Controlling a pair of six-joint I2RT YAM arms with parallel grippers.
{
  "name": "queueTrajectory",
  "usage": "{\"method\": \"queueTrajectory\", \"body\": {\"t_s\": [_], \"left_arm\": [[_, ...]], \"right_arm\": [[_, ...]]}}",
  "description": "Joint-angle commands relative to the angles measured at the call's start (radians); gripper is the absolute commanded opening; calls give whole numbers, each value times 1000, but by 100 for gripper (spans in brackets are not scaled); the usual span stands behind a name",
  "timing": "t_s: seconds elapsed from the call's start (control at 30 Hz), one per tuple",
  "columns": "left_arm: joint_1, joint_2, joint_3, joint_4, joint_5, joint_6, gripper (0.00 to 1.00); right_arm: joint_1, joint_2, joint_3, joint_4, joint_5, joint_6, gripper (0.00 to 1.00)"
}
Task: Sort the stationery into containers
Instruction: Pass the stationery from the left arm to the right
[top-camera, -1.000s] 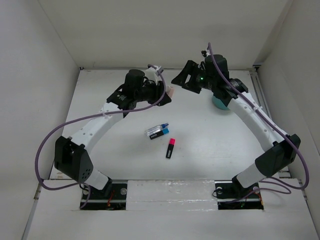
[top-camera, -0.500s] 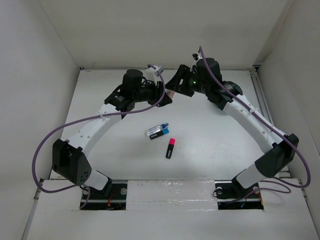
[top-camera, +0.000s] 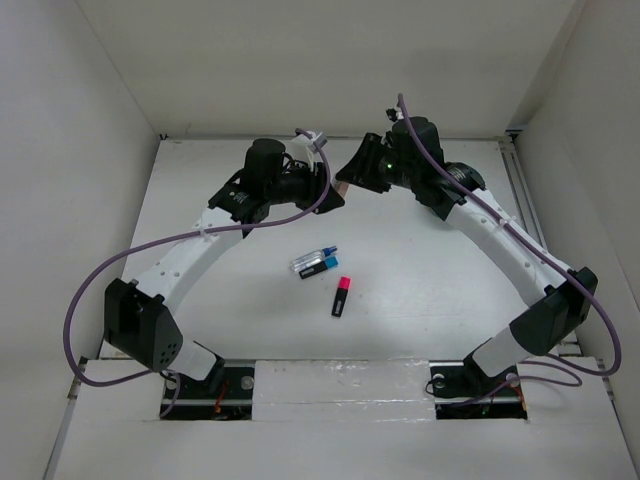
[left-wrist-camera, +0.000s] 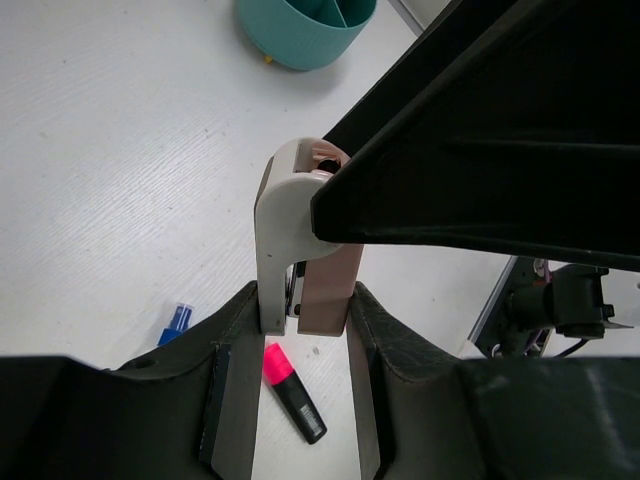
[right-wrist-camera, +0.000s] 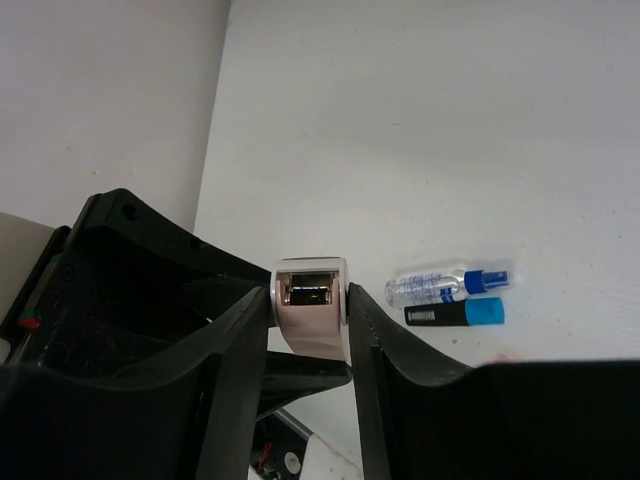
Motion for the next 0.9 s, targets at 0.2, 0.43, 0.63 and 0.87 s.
{"method": "queueTrajectory", "body": {"t_s": [0.2, 0.43, 0.63, 0.87], "left_arm": [[-4, -55, -6, 39, -6, 24, 0], [-4, -64, 12, 19, -57, 34, 0], [-4, -55, 35, -13, -116, 34, 5], [-4, -55, 35, -13, -125, 24, 52]], "right_arm": [[21, 2, 1, 1, 13, -31, 42], [43, 21, 10, -18, 33, -51, 0], [64, 40, 62, -62, 75, -132, 0], [23, 27, 18, -14, 23, -166, 0]]}}
